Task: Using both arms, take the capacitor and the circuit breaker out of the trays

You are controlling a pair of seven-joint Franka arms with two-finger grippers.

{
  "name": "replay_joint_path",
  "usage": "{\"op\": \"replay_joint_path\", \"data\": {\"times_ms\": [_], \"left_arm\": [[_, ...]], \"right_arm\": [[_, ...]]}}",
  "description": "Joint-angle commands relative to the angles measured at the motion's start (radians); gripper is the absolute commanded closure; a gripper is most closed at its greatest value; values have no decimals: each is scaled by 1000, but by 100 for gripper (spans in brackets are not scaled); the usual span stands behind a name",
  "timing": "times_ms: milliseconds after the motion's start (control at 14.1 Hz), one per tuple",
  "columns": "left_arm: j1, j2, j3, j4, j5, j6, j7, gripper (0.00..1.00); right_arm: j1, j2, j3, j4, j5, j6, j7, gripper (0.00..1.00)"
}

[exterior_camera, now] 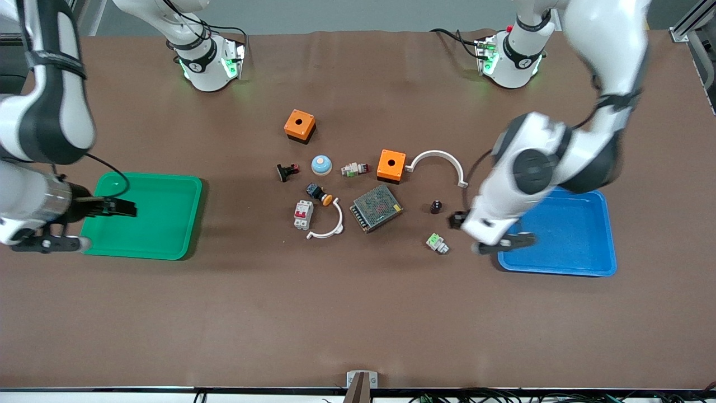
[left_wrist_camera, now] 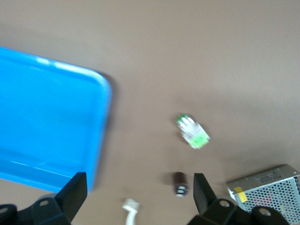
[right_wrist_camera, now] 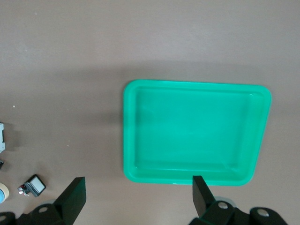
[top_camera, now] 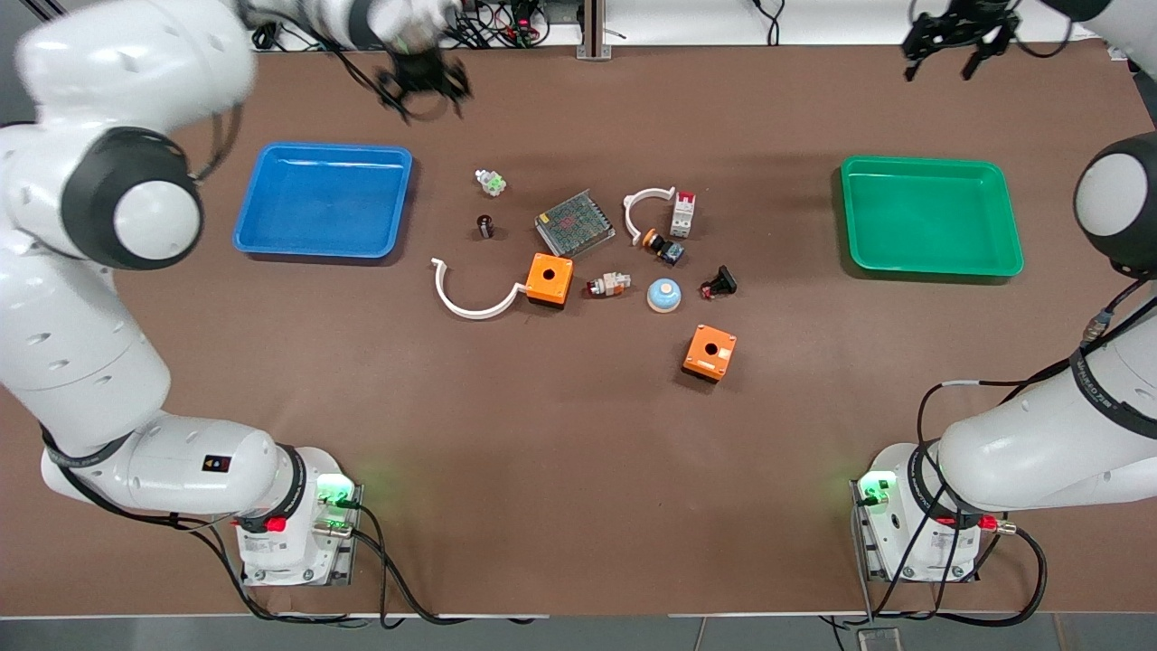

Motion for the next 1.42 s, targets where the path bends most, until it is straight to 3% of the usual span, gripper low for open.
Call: {"op": "replay_joint_path", "data": {"times_ms": [0, 142, 355, 496, 780, 993, 1348], "left_arm": [[69, 3, -1, 145, 49, -142, 78, 0], [82, -63, -5, 164, 159, -208, 95, 0], [128, -164, -7, 160, 161, -223, 293, 0], [136, -227, 21, 155, 82, -283, 342, 0], [92, -420, 161, -32, -101, -296, 411, 0], [66, -487, 235, -78, -164, -334, 468, 0], [61, -499, 232, -80, -164, -348, 469, 0]], "right_arm": [[-26, -25, 19, 39, -14, -48, -3, 0], [-37, -14, 19, 125, -12, -109, -3, 0], [-41, -11, 19, 154, -12, -118, -3, 0], [-52, -11, 20, 166, -6, -117, 1, 0], [-47, -29, 25, 160, 3, -173, -2, 0], [-49, -112, 23, 70, 5, -163, -8, 0], [-47, -248, 23, -82, 5, -123, -8, 0]]}}
